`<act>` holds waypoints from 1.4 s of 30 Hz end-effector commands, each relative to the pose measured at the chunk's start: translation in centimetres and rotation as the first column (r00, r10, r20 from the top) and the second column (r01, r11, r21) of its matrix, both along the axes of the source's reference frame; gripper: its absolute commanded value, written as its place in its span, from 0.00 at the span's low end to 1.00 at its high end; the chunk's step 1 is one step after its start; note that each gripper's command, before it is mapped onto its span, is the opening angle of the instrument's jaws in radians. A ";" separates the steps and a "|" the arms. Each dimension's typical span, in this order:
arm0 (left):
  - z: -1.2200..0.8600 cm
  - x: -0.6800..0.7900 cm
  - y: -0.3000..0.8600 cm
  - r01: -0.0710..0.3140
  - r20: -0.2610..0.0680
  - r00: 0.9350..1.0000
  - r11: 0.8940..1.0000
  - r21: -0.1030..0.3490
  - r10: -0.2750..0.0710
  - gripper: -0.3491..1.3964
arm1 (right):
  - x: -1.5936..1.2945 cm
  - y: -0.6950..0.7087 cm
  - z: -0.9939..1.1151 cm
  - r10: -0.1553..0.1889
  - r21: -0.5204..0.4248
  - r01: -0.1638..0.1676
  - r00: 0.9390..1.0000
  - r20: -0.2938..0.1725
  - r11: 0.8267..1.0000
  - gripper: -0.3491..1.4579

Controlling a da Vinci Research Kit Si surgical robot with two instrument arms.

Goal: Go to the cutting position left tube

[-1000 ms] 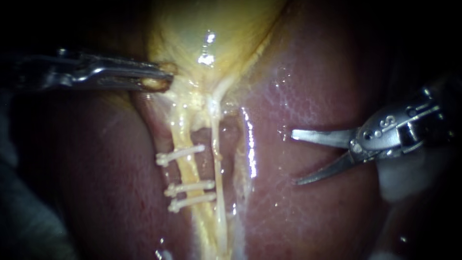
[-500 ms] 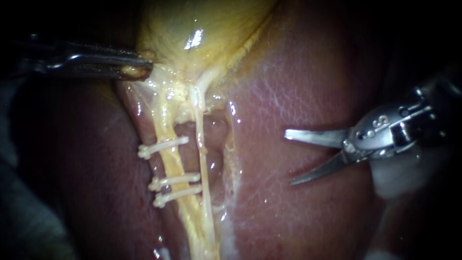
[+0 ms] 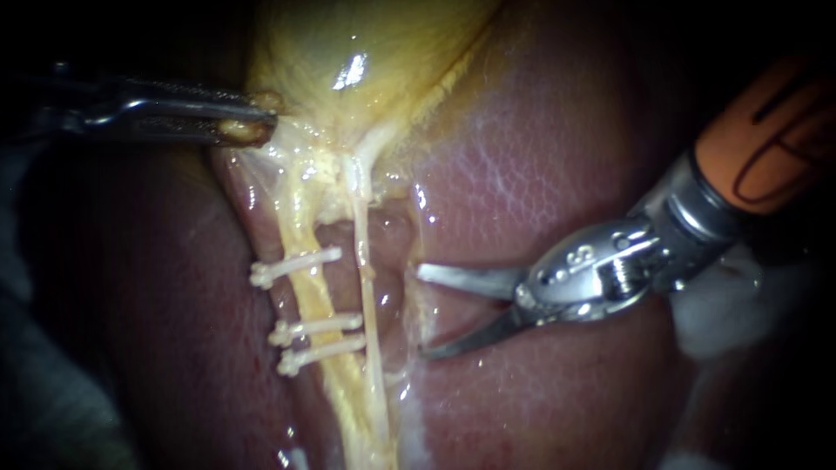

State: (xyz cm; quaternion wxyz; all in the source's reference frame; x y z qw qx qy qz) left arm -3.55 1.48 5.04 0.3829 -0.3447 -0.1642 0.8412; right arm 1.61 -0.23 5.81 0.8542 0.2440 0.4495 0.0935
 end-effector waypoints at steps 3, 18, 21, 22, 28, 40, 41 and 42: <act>0.00 0.00 0.00 0.000 -0.001 1.000 1.000 0.000 0.000 0.00 | 0.08 -0.02 0.09 0.001 0.039 0.000 1.000 -0.017 0.999 0.99; 0.00 -0.01 0.00 0.001 -0.001 1.000 1.000 0.000 -0.001 0.00 | 0.34 0.00 0.48 0.002 0.264 0.025 0.995 -0.102 0.964 0.99; 0.00 -0.01 0.00 0.001 -0.001 1.000 1.000 0.000 -0.001 0.00 | 0.39 -0.02 0.56 -0.010 0.288 0.041 0.994 -0.107 0.957 0.99; 0.00 -0.01 0.00 0.001 -0.001 1.000 1.000 0.000 -0.001 0.00 | 0.40 -0.02 0.59 -0.011 0.294 0.042 0.994 -0.108 0.955 0.99; 0.00 -0.01 0.00 0.001 -0.001 1.000 1.000 0.000 -0.001 0.00 | 0.45 -0.05 0.78 -0.023 0.318 0.056 0.994 -0.104 0.946 0.99; 0.00 -0.02 0.00 0.002 -0.001 1.000 1.000 0.000 -0.002 0.00 | 0.48 -0.03 1.00 -0.034 0.344 0.079 0.990 -0.134 0.936 0.99; 0.00 -0.02 0.00 0.002 -0.001 1.000 1.000 0.000 -0.002 0.00 | 0.49 -0.03 1.01 -0.035 0.345 0.082 0.989 -0.142 0.935 0.99; 0.00 -0.03 0.00 0.002 -0.001 1.000 1.000 0.000 -0.002 0.00 | 0.52 -0.03 1.01 -0.033 0.346 0.085 0.988 -0.151 0.934 0.99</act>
